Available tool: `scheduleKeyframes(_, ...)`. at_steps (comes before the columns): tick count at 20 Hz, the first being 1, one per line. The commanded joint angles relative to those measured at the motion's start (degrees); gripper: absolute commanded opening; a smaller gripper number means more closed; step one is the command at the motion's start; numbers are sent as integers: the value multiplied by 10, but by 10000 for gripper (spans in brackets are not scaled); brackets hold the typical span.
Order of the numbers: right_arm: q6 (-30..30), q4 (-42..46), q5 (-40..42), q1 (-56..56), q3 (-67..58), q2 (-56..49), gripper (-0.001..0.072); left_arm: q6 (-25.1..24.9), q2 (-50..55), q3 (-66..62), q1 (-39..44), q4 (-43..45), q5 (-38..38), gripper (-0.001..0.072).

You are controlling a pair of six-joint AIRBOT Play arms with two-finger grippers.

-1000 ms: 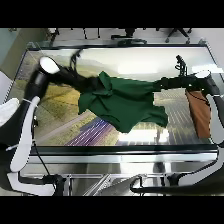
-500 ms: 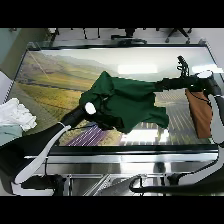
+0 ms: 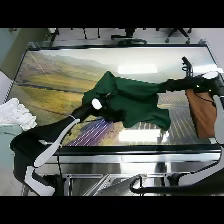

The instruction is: Fold the shirts.

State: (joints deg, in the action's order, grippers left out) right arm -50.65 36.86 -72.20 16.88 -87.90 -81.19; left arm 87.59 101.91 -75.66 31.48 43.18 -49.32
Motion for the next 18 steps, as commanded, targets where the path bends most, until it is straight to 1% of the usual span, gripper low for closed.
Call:
scheduleKeyframes(1, -42, 37, -85, 45, 26, 35, 24, -20, 4, -71, -66, 112, -129, 16)
scheduleKeyframes(3, -62, 52, -107, 59, 97, 85, 23, -21, -22, -85, -117, 160, -196, 17)
scheduleKeyframes(6, -96, 40, -105, 42, 269, 200, 24, -45, -68, -85, -194, 158, -243, 17)
scheduleKeyframes(7, -110, 32, -91, 28, 326, 243, 24, -55, -79, -85, -213, 158, -257, 17)
scheduleKeyframes(9, -142, 15, -31, -6, 430, 320, 25, -65, -90, -85, -248, 158, -285, 17)
scheduleKeyframes(11, -154, 11, 36, -28, 488, 361, 26, -66, -87, -85, -270, 158, -310, 17)
scheduleKeyframes(12, -154, 11, 56, -31, 501, 367, 26, -66, -82, -85, -277, 158, -316, 17)
scheduleKeyframes(15, -154, 8, 64, -24, 504, 362, 42, -67, -68, -85, -290, 158, -316, 18)
scheduleKeyframes(16, -153, 8, 65, -21, 503, 362, 169, -67, -68, -85, -294, 158, -316, 18)
scheduleKeyframes(17, -153, 8, 64, -15, 499, 362, 345, -66, -68, -85, -297, 157, -316, 19)
scheduleKeyframes(18, -145, 9, 64, -5, 492, 362, 419, -66, -69, -85, -302, 158, -317, 25)
